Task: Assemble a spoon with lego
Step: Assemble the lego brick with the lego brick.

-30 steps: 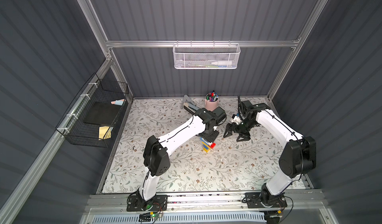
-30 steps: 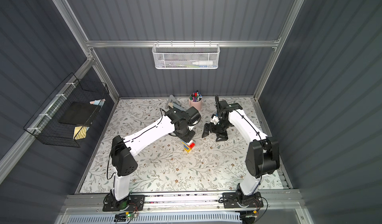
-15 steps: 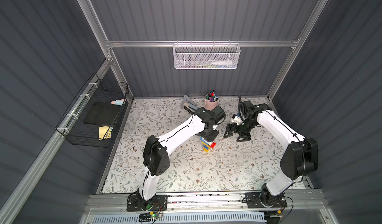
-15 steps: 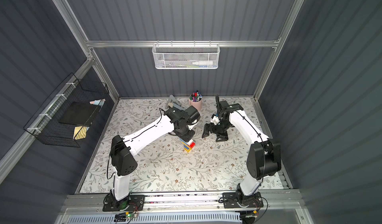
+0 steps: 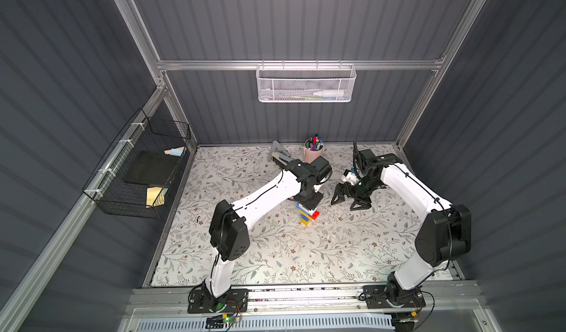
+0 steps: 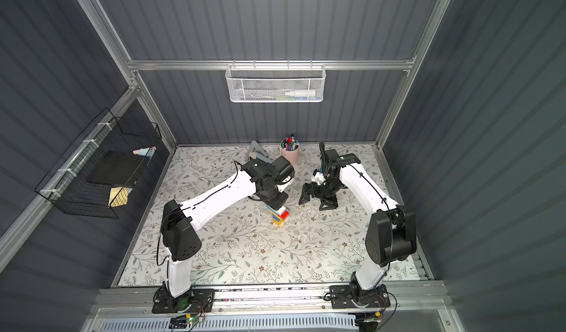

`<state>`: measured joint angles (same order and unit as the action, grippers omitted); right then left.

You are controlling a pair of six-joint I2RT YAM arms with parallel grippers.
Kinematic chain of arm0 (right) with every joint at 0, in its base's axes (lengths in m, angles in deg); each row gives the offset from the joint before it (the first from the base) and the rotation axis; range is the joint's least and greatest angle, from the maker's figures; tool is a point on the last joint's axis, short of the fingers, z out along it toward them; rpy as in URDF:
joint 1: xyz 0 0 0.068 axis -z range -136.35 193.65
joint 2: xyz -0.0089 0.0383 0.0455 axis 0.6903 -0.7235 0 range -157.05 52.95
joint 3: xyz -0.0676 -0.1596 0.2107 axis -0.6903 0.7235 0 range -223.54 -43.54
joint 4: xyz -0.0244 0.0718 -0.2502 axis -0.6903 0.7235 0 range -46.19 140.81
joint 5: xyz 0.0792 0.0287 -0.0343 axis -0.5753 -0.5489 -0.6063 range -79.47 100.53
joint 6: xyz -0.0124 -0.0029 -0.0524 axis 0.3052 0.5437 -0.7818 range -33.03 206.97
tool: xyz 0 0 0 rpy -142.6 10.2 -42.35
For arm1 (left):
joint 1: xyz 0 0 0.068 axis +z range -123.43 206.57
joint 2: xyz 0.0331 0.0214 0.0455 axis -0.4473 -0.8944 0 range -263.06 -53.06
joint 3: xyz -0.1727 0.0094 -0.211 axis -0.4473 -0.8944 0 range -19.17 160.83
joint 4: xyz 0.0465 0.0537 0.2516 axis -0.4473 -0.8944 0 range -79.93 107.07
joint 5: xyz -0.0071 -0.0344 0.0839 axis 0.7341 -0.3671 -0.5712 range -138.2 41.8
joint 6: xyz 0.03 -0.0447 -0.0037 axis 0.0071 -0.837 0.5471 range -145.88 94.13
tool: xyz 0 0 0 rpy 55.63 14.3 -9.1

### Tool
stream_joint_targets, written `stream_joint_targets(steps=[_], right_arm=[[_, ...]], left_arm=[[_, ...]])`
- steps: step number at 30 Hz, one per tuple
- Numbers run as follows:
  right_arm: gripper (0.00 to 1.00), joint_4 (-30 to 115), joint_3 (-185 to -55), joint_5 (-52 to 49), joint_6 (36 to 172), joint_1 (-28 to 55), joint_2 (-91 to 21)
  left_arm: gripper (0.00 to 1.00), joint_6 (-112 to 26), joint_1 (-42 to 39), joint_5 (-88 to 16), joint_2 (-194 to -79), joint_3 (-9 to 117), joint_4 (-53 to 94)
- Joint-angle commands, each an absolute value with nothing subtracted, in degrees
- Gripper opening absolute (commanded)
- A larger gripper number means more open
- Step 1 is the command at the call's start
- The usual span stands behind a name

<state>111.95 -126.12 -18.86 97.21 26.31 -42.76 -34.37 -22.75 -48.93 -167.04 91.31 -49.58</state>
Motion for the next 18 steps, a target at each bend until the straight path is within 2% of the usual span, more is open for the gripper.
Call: stream_joint_targets(steps=[1,12,18], right_arm=[[0.93,112.61,-126.20,-19.75,96.11,26.54,-42.22],[0.93,112.45,-126.90,-20.06,97.18,26.52,-42.33],[0.94,112.49,-127.65,-20.43,97.69,26.51,-42.59]], left_arm=[[0.35,-33.29,-22.07,-47.73,-170.30,87.12,-53.59],[0.37,-34.40,-21.69,-47.27,-168.55,89.83,-50.19],[0.44,-34.87,-21.35,-45.52,-166.85,90.68,-47.56]])
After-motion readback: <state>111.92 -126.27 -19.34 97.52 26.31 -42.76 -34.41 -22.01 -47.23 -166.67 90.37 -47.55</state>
